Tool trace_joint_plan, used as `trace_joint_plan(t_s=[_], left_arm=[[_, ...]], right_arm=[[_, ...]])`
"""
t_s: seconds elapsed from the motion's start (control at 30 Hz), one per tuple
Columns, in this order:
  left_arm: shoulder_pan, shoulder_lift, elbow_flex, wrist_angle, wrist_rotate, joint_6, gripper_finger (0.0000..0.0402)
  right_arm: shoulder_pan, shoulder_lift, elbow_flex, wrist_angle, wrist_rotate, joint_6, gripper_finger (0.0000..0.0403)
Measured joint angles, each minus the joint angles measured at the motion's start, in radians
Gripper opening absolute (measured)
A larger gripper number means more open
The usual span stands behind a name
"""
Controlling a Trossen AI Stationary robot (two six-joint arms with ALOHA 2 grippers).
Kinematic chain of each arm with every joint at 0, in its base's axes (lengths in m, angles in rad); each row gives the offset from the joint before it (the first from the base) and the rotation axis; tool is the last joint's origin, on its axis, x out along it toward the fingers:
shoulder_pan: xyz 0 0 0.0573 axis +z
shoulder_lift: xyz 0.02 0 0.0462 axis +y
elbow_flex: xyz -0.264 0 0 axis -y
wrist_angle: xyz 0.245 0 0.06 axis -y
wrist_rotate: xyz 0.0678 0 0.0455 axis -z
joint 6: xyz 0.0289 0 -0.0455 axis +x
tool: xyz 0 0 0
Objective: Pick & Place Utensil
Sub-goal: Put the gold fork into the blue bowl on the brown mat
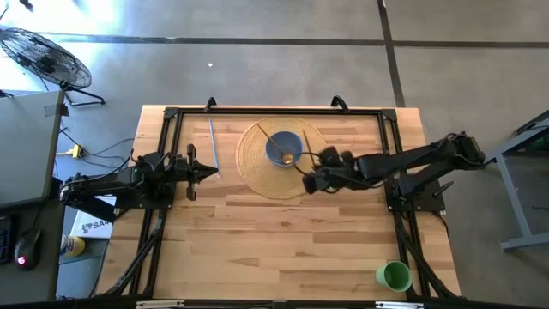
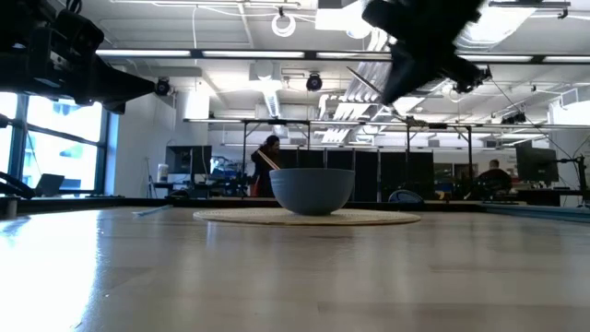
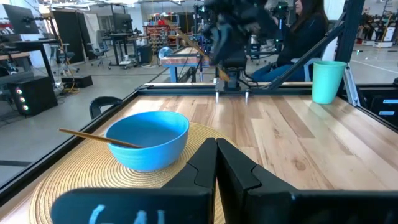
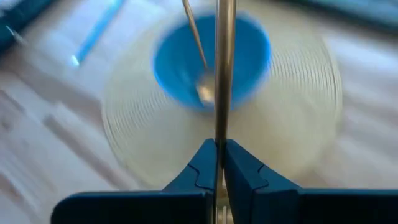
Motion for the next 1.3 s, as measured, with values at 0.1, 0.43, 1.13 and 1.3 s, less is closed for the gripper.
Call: trace_joint_plan(t_s=[0.1, 0.43, 1.13, 1.3], left_arm=[[0.0, 0.0, 0.0, 0.0, 0.0, 0.0, 0.0001], [0.0, 0.0, 0.0, 0.0, 0.0, 0.0, 0.0001], [0.0, 0.0, 0.0, 0.0, 0.0, 0.0, 0.0001], [0.0, 0.0, 0.0, 0.0, 0.0, 0.0, 0.0001]], right_arm=[[-0.051, 0.063, 0.071, 0.096, 0.026, -0.127, 0.0006], [-0.257, 0.292, 0.193, 0.441, 0.017, -0.53, 0.0007], [-0.385, 0.528, 0.193, 0.565, -0.187, -0.606, 0.0007], [-0.385, 0.528, 0.193, 0.552, -0.212, -0.597, 0.0007]])
